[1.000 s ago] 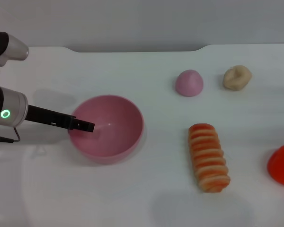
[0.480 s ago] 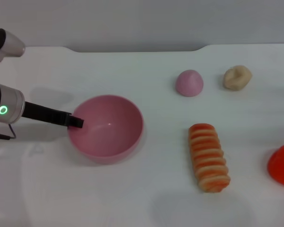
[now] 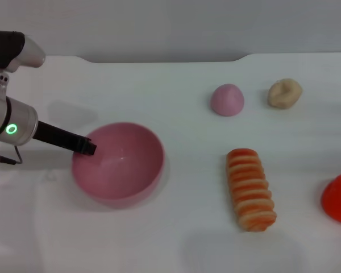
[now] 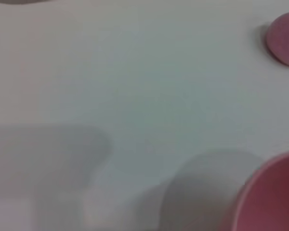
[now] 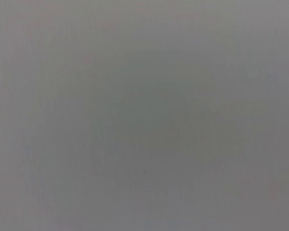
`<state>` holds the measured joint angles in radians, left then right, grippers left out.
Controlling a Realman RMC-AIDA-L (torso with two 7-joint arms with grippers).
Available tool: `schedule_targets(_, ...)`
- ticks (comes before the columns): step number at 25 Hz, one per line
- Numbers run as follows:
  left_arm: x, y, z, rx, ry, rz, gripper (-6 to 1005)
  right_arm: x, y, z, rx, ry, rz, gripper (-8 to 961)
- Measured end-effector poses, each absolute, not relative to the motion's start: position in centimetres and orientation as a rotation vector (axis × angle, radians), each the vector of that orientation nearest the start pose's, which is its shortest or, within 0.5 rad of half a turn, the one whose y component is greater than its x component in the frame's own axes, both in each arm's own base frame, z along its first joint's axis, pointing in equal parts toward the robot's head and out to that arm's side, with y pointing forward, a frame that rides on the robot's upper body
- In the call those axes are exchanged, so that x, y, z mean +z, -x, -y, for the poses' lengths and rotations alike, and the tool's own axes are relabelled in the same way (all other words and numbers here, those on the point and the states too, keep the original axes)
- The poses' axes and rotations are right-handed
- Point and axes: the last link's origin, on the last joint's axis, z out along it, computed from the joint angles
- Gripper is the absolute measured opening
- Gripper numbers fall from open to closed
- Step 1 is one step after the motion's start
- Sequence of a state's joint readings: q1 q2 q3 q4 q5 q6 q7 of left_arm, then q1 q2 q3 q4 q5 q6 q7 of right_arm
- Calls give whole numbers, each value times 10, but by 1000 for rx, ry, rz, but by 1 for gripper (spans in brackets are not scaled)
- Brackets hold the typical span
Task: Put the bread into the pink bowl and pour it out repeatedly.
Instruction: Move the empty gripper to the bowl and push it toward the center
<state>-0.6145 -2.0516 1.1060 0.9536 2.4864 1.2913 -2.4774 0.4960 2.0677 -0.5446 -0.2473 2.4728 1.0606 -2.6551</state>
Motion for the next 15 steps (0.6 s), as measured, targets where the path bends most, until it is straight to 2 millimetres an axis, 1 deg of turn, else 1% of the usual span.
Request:
schedule_targets(3,3,255,-382,153,2383,1321,40,88,-359,-367,794,1269,-635,697)
schedule_targets(11,8,249,-388,118,2370,1293,39,88,-360,-368,782,1271,-644,697)
schedule_targets(13,10,245,-391,103,2371,1279,38,86,-360,-373,769,1289,-666,697)
schedule_targets(15,11,244,-392,100,2371,1274,38,85,-358,-383,757,1323,-714,697)
